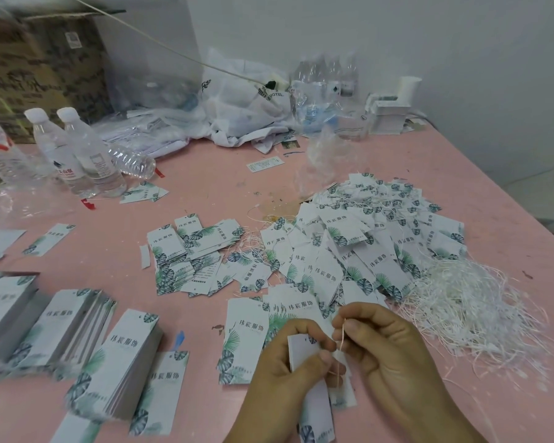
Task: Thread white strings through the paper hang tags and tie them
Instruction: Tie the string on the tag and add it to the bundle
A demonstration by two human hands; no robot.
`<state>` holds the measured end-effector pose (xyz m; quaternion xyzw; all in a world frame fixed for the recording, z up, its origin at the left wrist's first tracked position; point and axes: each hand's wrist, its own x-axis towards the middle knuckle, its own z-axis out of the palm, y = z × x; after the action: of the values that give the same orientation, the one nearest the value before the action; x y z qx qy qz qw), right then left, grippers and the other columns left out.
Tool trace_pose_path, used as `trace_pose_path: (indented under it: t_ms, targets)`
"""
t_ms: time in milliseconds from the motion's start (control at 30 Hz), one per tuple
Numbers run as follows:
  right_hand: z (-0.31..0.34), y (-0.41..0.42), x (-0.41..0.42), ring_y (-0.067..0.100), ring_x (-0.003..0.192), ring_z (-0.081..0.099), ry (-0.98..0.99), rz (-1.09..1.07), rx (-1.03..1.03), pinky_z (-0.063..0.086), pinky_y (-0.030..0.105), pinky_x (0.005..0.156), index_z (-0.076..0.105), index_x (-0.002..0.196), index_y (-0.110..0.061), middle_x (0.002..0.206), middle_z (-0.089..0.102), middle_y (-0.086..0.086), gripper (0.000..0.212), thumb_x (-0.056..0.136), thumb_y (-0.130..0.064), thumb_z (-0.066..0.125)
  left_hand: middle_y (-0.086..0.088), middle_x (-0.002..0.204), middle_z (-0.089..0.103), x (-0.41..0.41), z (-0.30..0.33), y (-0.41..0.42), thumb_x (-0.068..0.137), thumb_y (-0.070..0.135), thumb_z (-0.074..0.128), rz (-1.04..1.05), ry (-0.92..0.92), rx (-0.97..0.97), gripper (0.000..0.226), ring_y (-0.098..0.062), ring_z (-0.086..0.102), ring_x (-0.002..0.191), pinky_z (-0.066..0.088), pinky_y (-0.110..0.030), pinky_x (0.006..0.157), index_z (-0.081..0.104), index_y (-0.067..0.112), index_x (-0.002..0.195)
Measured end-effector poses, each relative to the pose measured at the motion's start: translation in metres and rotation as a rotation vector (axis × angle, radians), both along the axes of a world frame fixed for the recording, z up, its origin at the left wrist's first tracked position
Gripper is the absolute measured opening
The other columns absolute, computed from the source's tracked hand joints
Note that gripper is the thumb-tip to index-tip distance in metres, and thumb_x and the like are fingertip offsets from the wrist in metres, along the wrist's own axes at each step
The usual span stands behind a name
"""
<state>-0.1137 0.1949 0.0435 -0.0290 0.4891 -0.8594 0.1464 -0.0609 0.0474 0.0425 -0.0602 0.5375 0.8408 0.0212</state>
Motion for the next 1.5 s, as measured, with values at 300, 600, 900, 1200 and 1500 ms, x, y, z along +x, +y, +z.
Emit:
trace_pose_path:
  t_ms: [300,600,900,1200,1500]
  targets:
    - [-0.002,-0.007,0.004,0.02,0.068,0.069,0.027,-0.113,0.012,0.056,0.025,0.058,0.076,0.084,-0.007,0.082,0.071,0.019,0.046,0.047,-0.027,0.096,-0.027,0.079,0.067,-0.002,0.002,0.002,0.075,0.006,0.07,-0.124,-0.141,0.084,0.004,-0.033,0.068,0.066,0.057,-0.036,0.059,0.069,0.003,0.077]
    - [0.001,-0.004,0.003,0.018,0.072,0.07,0.02,-0.214,-0.018,0.056,0.02,0.062,0.077,0.081,-0.012,0.081,0.072,0.017,0.017,0.068,-0.005,0.071,-0.022,0.082,0.07,-0.002,0.002,0.0,0.08,0.008,0.069,-0.287,-0.143,0.06,0.008,-0.029,0.07,0.068,0.059,-0.036,0.066,0.073,0.013,0.076]
    - [0.004,0.005,-0.009,0.013,0.069,0.07,0.023,-0.356,-0.019,0.057,0.018,0.064,0.077,0.079,-0.014,0.076,0.072,0.008,0.019,0.072,-0.001,0.065,-0.023,0.084,0.067,-0.005,0.006,-0.009,0.074,0.017,0.073,-0.4,-0.197,0.204,0.011,-0.03,0.068,0.067,0.057,-0.035,0.063,0.067,0.009,0.077]
    - [0.004,0.031,-0.018,0.014,0.062,0.064,0.207,-0.345,0.628,0.054,0.018,0.06,0.076,0.085,-0.028,0.074,0.072,0.003,0.033,0.084,0.004,0.067,-0.026,0.081,0.061,-0.006,0.007,-0.017,0.081,0.005,0.069,-0.17,-0.215,0.258,0.013,-0.03,0.06,0.059,0.054,-0.036,0.056,0.058,0.005,0.075]
    - [0.022,0.02,0.0,0.005,0.106,0.059,0.575,-0.038,0.88,0.044,0.011,0.085,0.066,0.103,-0.041,0.11,0.062,-0.016,0.027,0.078,-0.029,0.065,-0.024,0.08,0.065,-0.004,0.002,-0.011,0.084,0.016,0.065,-0.164,-0.178,0.062,0.01,-0.03,0.063,0.063,0.055,-0.037,0.062,0.065,0.012,0.075]
